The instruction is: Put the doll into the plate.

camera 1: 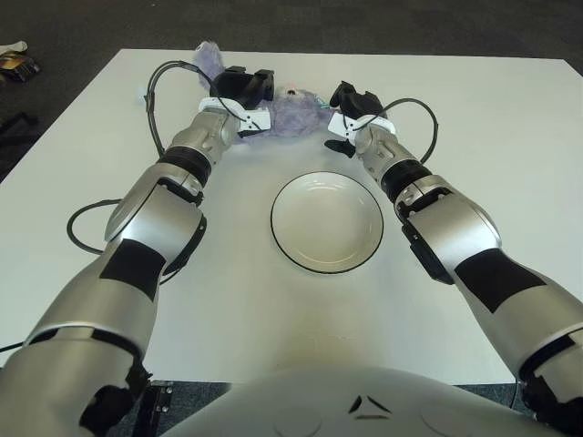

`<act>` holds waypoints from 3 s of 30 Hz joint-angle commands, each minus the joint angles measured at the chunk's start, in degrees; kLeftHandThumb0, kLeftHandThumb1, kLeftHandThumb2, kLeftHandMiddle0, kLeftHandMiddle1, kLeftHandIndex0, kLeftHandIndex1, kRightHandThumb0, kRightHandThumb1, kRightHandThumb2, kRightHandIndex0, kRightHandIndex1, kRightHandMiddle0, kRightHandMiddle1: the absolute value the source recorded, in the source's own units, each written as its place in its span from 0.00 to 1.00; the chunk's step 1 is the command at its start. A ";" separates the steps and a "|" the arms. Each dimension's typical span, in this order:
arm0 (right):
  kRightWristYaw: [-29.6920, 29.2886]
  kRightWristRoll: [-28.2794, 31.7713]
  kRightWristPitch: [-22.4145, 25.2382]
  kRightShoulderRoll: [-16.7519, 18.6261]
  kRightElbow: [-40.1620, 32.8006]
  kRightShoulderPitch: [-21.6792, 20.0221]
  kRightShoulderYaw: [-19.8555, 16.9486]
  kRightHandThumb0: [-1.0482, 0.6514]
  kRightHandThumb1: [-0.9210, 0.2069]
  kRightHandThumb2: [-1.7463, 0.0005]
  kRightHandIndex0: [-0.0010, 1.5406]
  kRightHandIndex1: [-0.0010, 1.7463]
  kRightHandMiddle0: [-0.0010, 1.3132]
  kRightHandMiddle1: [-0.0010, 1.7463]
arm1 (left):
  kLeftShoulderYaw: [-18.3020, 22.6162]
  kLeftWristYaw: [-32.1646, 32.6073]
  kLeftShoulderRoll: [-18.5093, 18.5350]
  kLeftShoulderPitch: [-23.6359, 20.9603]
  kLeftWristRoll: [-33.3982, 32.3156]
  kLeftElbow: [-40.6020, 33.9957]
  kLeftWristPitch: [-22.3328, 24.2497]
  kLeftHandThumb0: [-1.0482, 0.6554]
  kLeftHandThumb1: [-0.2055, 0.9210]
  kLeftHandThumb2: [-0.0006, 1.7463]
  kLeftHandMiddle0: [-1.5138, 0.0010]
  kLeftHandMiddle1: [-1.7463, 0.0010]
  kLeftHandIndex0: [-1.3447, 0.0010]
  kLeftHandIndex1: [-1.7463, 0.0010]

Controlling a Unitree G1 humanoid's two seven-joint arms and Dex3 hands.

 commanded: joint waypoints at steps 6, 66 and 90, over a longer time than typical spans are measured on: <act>-1.14 0.31 -0.54 -0.43 -0.26 0.67 -0.22 0.47 0.71 0.29 0.06 0.68 0.00 0.72 | -0.71 -2.57 -0.07 1.29 0.36 1.16 -0.50 0.93 0.32 0.87 0.51 0.00 0.35 0.00; 7.40 -5.65 10.56 -9.31 -35.70 14.63 4.26 0.51 0.72 0.29 0.04 0.64 0.00 0.60 | 8.17 -21.72 7.74 13.24 -11.27 -25.27 -10.15 0.94 0.28 0.90 0.49 0.00 0.29 0.00; 27.49 -0.47 9.27 -9.74 -34.43 14.16 4.02 0.27 0.54 0.47 0.11 0.46 0.00 0.40 | 11.25 -18.26 4.84 14.57 -11.44 -27.89 -8.21 0.94 0.28 0.90 0.48 0.00 0.25 0.00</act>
